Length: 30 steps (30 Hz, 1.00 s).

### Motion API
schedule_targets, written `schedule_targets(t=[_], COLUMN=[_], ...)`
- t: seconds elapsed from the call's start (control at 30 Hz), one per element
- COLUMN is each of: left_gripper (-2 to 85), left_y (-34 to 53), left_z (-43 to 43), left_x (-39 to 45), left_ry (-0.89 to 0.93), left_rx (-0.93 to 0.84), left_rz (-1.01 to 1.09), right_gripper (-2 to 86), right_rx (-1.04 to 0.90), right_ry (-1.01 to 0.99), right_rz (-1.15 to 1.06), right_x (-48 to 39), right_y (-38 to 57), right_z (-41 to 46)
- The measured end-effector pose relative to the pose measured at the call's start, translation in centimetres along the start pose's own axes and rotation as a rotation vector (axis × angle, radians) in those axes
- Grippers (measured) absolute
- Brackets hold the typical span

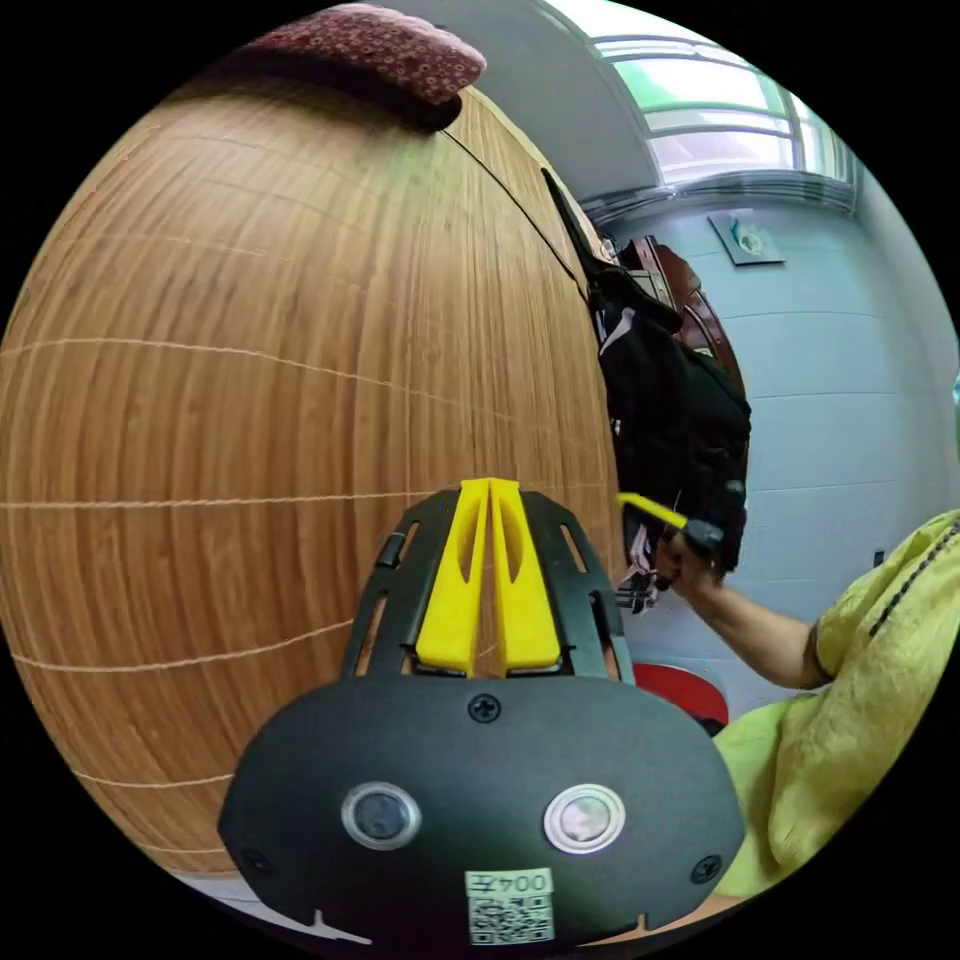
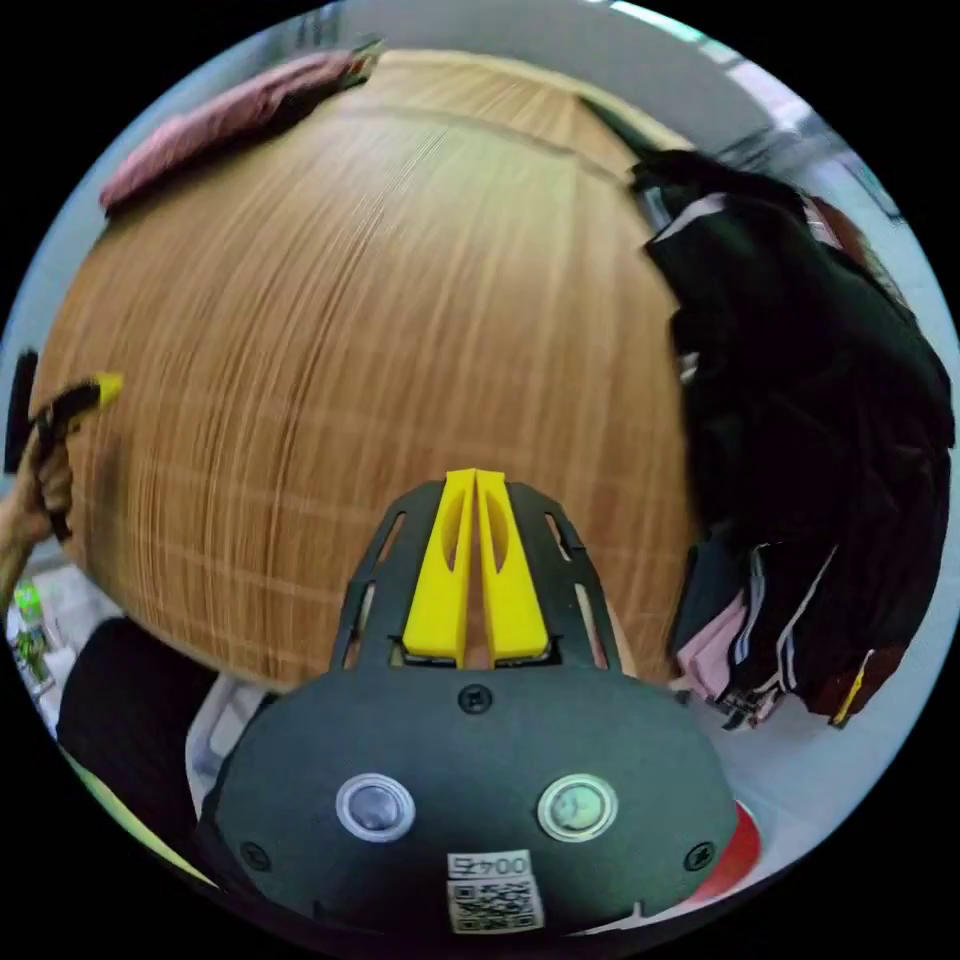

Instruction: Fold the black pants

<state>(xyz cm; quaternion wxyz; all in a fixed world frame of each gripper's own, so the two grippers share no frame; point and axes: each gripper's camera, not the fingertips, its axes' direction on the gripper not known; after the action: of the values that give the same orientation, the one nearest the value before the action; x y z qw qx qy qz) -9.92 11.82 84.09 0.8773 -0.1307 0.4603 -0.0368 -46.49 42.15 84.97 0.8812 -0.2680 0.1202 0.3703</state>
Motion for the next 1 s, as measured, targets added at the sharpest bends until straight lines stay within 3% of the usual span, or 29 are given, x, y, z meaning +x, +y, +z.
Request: schedule_targets(t=[0.13, 0.23, 0.4, 0.47, 0.5, 0.6, 0.67, 0.73, 0.77, 0.93, 1.0], left_gripper=[0.8, 0.8, 0.8, 0.6, 0.5, 0.4, 0.3, 0.3, 0.3, 0.3, 0.3], left_y=[0.1, 1.9, 6.4, 8.0, 8.9, 10.6, 11.1, 11.3, 11.2, 9.6, 9.0], left_z=[-0.3, -1.0, -3.3, -3.8, -4.1, -4.5, -4.5, -4.4, -4.2, -4.3, -5.0], left_x=[3.4, 5.4, 6.6, 6.8, 6.9, 7.6, 7.9, 8.1, 8.1, 7.7, 7.1], left_ry=[0.055, 0.026, 0.007, 0.002, -0.002, -0.02, -0.024, -0.016, -0.003, 0.043, 0.078], left_rx=[-0.003, -0.027, 0.016, 0.023, 0.022, 0.012, 0.005, -0.003, -0.007, 0.0, 0.016], left_rz=[0.026, 0.001, -0.151, -0.203, -0.234, -0.27, -0.278, -0.285, -0.281, -0.213, -0.178], right_gripper=[14.3, 20.9, 22.8, 22.0, 17.3, 7.2, 6.2, 5.7, 5.5, 5.6, 6.3], right_rx=[0.241, 0.206, 0.072, 0.024, -0.021, -0.031, 0.048, 0.277, 0.315, 0.604, 0.621], right_ry=[0.07, 0.206, 0.502, 0.517, 0.485, 0.319, 0.148, -0.284, -0.393, -1.15, -1.416], right_rz=[0.15, 0.154, -0.009, -0.044, -0.026, 0.093, 0.196, 0.31, 0.328, 0.148, 0.17], right_x=[15.3, 23.3, 27.0, 28.1, 29.5, 34.4, 37.2, 41.1, 41.9, 41.8, 41.0], right_y=[-11.5, -20.6, -30.9, -33.2, -34.4, -34.9, -34.1, -31.0, -30.1, -17.3, -12.0], right_z=[-5.2, -5.6, -2.5, -1.3, -0.7, -1.5, -4.0, -8.8, -9.7, -18.5, -19.4])
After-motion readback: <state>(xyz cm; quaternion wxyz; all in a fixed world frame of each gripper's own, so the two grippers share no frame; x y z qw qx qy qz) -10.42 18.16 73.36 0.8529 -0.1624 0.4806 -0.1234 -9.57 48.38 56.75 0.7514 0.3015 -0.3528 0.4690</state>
